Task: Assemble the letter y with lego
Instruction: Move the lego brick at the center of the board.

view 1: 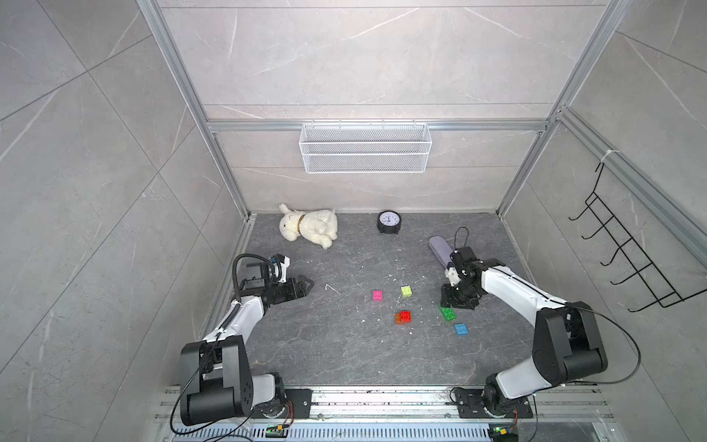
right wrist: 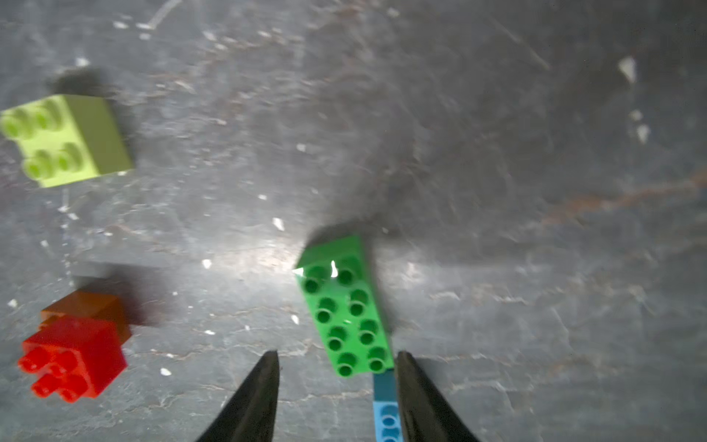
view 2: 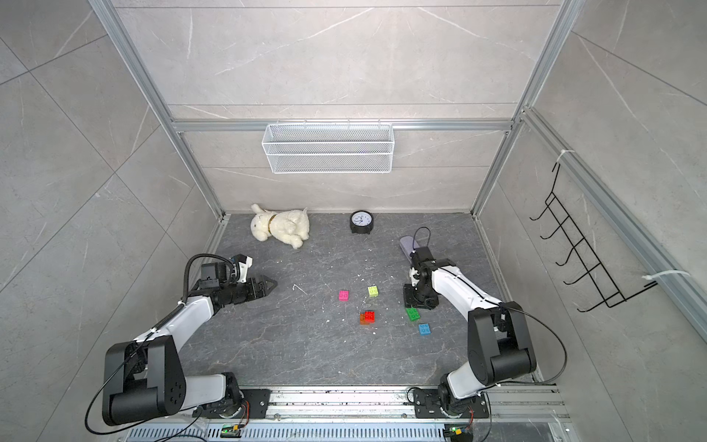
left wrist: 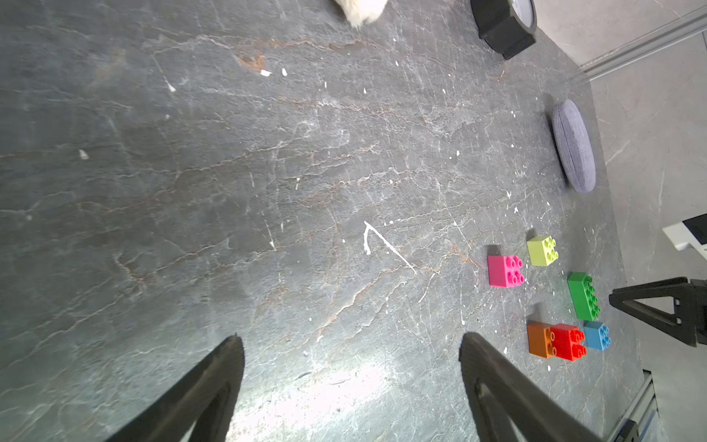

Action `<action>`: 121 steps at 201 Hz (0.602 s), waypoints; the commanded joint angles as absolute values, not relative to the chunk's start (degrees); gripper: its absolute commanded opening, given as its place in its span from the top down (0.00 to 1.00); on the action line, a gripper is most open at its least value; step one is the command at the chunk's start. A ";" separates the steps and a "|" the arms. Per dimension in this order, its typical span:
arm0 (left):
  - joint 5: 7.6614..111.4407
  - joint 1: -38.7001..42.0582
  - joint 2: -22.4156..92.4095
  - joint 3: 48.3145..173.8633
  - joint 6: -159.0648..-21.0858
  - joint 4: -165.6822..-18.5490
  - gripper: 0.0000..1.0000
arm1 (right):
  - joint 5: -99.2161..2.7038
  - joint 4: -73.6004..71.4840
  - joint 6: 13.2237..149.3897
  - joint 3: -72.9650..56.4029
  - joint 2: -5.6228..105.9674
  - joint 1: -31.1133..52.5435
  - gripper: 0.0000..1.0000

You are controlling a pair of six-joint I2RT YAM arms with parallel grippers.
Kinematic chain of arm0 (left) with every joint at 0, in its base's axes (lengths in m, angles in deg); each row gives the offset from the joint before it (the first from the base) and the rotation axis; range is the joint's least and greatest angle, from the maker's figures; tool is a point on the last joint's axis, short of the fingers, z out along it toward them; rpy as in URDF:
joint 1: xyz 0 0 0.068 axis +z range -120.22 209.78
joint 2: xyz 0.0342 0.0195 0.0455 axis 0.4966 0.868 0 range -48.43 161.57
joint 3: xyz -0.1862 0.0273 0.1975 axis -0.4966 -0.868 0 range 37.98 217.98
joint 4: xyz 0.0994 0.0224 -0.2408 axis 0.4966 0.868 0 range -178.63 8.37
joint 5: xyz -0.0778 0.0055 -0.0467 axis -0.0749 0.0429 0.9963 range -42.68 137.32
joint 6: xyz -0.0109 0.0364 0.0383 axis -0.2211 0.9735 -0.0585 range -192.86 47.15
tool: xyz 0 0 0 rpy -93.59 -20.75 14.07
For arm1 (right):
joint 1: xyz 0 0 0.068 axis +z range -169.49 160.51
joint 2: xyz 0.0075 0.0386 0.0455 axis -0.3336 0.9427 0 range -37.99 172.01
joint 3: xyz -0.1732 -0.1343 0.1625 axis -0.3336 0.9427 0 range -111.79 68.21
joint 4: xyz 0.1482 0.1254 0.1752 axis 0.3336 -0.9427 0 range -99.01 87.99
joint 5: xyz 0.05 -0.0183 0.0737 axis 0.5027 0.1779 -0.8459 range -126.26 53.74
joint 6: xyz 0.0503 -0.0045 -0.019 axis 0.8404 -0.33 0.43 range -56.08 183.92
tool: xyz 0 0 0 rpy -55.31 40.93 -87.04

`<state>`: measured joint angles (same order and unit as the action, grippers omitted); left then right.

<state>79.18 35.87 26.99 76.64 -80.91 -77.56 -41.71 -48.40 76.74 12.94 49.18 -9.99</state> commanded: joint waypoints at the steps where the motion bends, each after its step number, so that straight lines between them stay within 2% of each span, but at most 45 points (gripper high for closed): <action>1: 80.72 35.48 26.63 76.30 -81.66 -78.69 0.09 | -42.63 -48.62 81.08 15.75 46.29 -12.61 0.48; 40: 80.59 35.45 26.96 76.34 -81.60 -78.66 0.09 | -45.11 -48.04 82.86 19.21 45.24 -15.57 0.47; 121: 80.54 35.39 26.54 76.22 -81.96 -78.77 0.09 | -48.88 -47.44 84.65 21.90 42.46 -15.61 0.44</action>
